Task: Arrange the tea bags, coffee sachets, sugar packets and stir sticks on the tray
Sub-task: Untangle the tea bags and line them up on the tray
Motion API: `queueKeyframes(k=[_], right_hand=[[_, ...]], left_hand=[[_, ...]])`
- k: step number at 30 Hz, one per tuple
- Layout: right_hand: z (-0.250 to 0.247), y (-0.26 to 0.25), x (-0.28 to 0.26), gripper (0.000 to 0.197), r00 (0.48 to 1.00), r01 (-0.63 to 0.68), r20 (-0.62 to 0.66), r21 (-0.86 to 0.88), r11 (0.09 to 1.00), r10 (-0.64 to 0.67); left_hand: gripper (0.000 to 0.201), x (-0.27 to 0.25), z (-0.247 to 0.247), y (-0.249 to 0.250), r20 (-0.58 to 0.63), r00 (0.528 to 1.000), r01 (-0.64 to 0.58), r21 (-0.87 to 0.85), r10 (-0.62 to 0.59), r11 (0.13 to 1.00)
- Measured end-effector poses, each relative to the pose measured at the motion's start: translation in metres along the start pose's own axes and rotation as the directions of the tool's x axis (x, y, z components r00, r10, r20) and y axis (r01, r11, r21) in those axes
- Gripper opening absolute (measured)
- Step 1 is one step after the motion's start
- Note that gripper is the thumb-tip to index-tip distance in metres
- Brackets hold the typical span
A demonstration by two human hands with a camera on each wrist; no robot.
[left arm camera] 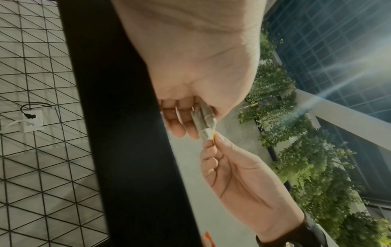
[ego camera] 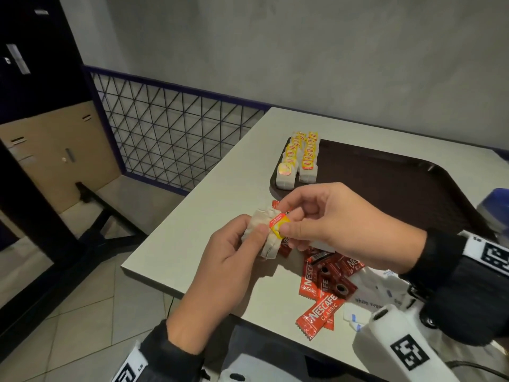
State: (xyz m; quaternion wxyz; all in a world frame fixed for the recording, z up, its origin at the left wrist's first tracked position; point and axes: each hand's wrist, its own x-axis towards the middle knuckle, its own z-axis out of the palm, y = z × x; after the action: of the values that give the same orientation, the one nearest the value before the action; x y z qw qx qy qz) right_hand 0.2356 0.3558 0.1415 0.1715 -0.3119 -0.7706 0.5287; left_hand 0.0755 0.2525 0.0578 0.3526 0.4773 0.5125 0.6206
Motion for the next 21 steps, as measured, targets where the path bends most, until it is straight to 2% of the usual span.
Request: queueKeyframes(k=[4, 8, 14, 21], right_hand=[[-0.0006, -0.0025, -0.0009, 0.02, 1.0, -0.01, 0.011, 0.014, 1.0, 0.01], [-0.0026, -0.0047, -0.0029, 0.015, 1.0, -0.019, 0.002, 0.035, 0.999, 0.019], [-0.0018, -0.0067, -0.0037, 0.011, 1.0, -0.018, 0.014, 0.054, 0.998, 0.017], [0.0001, -0.0075, -0.0046, 0.011, 1.0, -0.024, 0.016, 0.035, 0.999, 0.023]], left_hand=[[0.039, -0.0011, -0.0012, 0.0029, 0.012, 1.0, 0.026, -0.107, -0.025, 0.994], [0.043, -0.0009, -0.0032, 0.0043, 0.026, 1.0, 0.0, -0.086, 0.002, 0.996], [0.033, -0.0026, -0.0054, 0.0049, 0.096, 0.995, 0.043, -0.112, -0.032, 0.993], [0.032, -0.0041, -0.0072, 0.0062, 0.157, 0.986, 0.073, -0.113, -0.054, 0.991]])
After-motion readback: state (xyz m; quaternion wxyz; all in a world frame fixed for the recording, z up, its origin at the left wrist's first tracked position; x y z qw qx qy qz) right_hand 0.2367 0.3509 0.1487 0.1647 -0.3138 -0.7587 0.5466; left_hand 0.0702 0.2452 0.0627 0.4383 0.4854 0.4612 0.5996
